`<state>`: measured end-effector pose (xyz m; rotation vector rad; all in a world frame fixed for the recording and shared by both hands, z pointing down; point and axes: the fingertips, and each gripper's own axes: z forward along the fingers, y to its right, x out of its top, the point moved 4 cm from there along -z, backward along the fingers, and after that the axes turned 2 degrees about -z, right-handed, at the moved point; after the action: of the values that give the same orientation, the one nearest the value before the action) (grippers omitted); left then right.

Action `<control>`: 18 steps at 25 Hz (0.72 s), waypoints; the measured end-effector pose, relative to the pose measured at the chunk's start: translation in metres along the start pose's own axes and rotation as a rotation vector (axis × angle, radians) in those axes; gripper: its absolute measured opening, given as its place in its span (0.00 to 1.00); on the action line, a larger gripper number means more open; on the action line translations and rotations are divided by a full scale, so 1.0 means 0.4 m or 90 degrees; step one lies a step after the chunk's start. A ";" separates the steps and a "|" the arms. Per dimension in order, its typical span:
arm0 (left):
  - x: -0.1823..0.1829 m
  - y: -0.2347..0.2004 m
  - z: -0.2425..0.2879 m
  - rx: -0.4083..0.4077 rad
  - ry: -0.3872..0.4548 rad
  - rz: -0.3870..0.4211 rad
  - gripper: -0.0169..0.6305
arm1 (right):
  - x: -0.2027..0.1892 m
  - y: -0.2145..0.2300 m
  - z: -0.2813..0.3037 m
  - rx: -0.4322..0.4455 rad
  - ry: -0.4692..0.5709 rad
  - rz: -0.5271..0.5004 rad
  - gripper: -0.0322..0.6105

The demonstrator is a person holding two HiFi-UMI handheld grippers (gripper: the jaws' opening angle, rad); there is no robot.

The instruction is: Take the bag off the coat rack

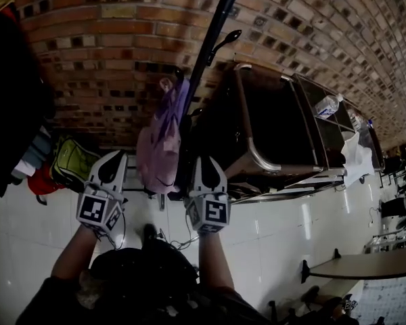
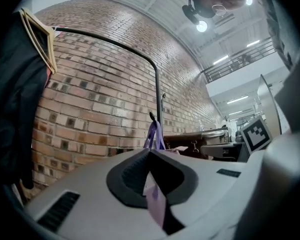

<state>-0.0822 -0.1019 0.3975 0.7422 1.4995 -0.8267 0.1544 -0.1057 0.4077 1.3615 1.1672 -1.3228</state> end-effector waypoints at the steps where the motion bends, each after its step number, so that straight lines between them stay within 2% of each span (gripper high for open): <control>1: -0.002 0.002 0.021 0.002 0.000 0.003 0.05 | -0.007 0.009 0.022 0.007 -0.004 0.001 0.17; 5: -0.012 0.009 0.090 0.008 -0.001 0.005 0.05 | -0.034 0.034 0.095 0.034 -0.020 0.000 0.20; 13: -0.053 0.025 0.193 0.013 -0.014 0.013 0.05 | -0.172 0.044 0.178 0.112 -0.124 -0.036 0.33; 18: -0.064 0.022 0.214 0.024 -0.026 0.018 0.05 | -0.239 0.039 0.233 0.124 -0.159 -0.067 0.35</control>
<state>-0.0261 -0.1688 0.4190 0.7677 1.4375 -0.8457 0.1548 -0.2044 0.4989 1.2392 0.9711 -1.6652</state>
